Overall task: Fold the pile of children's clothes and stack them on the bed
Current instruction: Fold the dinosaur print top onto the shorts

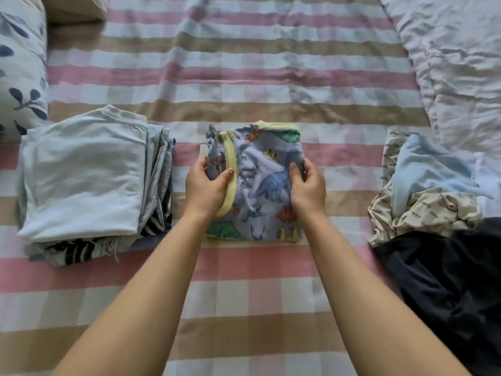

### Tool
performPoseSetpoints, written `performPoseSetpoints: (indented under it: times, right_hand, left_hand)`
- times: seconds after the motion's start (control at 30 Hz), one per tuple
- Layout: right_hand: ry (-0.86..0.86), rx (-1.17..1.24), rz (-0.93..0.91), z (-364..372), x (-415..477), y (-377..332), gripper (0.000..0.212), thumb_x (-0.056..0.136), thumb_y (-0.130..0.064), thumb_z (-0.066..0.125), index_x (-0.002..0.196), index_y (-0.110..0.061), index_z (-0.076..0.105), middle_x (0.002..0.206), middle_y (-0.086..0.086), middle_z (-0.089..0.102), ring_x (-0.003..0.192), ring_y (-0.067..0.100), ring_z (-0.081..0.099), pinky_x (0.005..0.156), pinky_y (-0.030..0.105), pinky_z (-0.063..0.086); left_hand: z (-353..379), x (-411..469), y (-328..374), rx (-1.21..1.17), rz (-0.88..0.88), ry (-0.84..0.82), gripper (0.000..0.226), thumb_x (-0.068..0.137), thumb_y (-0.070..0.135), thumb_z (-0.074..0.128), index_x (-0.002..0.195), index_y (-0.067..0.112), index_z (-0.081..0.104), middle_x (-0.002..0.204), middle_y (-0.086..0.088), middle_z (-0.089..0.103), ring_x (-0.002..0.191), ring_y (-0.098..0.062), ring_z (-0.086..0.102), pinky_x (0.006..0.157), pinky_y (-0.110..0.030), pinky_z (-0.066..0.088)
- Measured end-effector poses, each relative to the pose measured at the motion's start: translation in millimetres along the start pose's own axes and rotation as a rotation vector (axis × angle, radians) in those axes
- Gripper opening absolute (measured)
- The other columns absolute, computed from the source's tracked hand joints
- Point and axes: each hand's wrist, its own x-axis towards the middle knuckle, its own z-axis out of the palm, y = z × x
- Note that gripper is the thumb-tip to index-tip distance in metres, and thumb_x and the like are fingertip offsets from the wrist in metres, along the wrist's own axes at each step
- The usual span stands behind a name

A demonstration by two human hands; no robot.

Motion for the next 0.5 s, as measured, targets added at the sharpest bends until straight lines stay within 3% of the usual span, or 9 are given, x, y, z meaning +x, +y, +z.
performPoseSetpoints:
  times: [0.1, 0.23, 0.37, 0.43, 0.5]
  right_hand:
    - [-0.062, -0.059, 0.097, 12, 25, 18, 0.025, 0.097, -0.018, 0.045, 0.116, -0.005, 0.057, 0.104, 0.001, 0.059, 0.1, 0.015, 0.054, 0.077, 0.023, 0.039]
    - [-0.156, -0.087, 0.28, 2, 15, 43, 0.038, 0.093, -0.027, 0.054, 0.126, -0.009, 0.049, 0.111, -0.002, 0.053, 0.104, 0.014, 0.051, 0.083, 0.026, 0.039]
    - [-0.254, -0.102, 0.326, -20, -22, 68, 0.05, 0.082, -0.019, 0.068, 0.126, -0.009, 0.046, 0.12, 0.009, 0.06, 0.106, 0.021, 0.058, 0.093, 0.039, 0.048]
    - [-0.232, -0.169, 0.298, -26, -35, 74, 0.045, 0.082, -0.019, 0.067, 0.122, -0.012, 0.049, 0.111, 0.005, 0.062, 0.098, 0.015, 0.057, 0.084, 0.028, 0.046]
    - [-0.198, -0.233, 0.263, -31, -43, 73, 0.035, 0.084, -0.024, 0.064, 0.116, -0.015, 0.052, 0.092, -0.002, 0.061, 0.086, 0.013, 0.057, 0.068, 0.021, 0.041]
  left_hand:
    - [13, 21, -23, 0.067, -0.148, -0.043, 0.028, 0.085, 0.015, 0.065, 0.109, 0.003, 0.056, 0.106, -0.013, 0.065, 0.099, -0.029, 0.061, 0.084, -0.034, 0.048]
    - [5, 10, -37, 0.131, -0.226, -0.127, 0.054, 0.077, 0.037, 0.072, 0.117, 0.008, 0.052, 0.109, -0.006, 0.06, 0.099, -0.023, 0.058, 0.081, -0.032, 0.046]
    - [-10, -20, -48, 0.169, -0.297, -0.226, 0.066, 0.064, 0.013, 0.084, 0.119, 0.007, 0.048, 0.113, -0.009, 0.059, 0.098, -0.024, 0.06, 0.074, -0.032, 0.052]
    - [-11, -33, -50, 0.178, -0.309, -0.171, 0.063, 0.066, 0.006, 0.081, 0.12, 0.005, 0.048, 0.117, -0.013, 0.058, 0.101, -0.025, 0.057, 0.08, -0.034, 0.048]
    - [-8, -46, -48, 0.336, -0.238, -0.063, 0.058, 0.072, 0.011, 0.077, 0.121, 0.005, 0.048, 0.12, -0.016, 0.054, 0.106, -0.027, 0.051, 0.088, -0.036, 0.043]
